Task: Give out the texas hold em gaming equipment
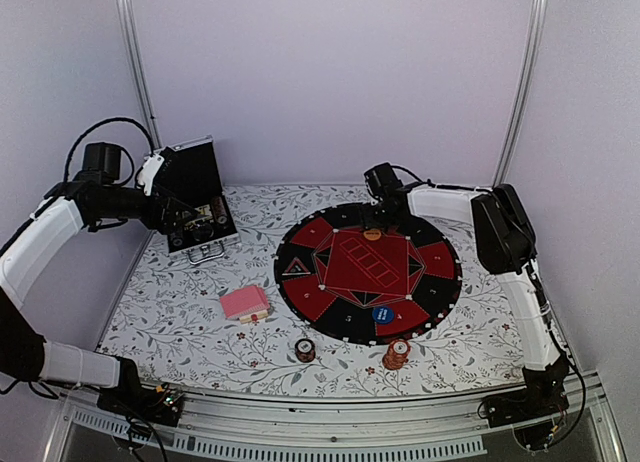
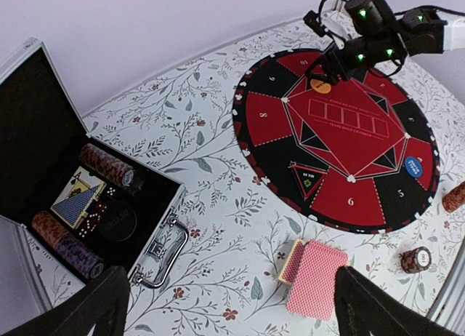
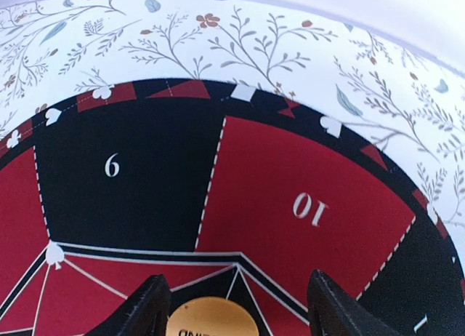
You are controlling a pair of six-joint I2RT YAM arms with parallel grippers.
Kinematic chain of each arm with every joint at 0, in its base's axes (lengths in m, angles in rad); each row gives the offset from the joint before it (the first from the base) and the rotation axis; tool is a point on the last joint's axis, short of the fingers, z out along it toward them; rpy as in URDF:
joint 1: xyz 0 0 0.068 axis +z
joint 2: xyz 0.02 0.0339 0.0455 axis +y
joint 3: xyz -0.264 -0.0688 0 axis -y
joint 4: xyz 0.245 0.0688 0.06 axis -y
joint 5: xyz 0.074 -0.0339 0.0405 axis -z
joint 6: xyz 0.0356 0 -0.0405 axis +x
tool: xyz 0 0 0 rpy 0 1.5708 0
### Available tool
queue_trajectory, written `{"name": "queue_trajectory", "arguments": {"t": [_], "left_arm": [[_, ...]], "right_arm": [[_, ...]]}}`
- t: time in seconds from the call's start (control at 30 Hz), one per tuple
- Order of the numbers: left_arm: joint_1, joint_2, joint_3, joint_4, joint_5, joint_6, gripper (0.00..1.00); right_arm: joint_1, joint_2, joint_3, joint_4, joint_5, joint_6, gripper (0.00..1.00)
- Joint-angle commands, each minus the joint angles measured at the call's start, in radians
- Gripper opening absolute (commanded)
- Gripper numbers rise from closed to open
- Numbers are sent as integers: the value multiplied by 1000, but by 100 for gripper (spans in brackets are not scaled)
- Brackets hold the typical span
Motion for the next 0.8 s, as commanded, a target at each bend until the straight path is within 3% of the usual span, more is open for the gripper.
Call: {"name": "queue_trajectory", "arguments": {"t": [0.0,0.37,0.5,0.77], "left_arm": [[-9,8,9,-1,1,-3,100],[-12,-2,-8,-3,6,-2,100],[-16,-4,4,-9,10,-7,100],[-18,-24,4,-12,10,-14,100]], "right_arm": [[47,-208,-147,-21,-46,-27,74],[228,-640,-720,-153,-272,22,84],[271,-678,-785,-194,-282,36,84],[307,-637,-759,-244,-247,27,82]]}}
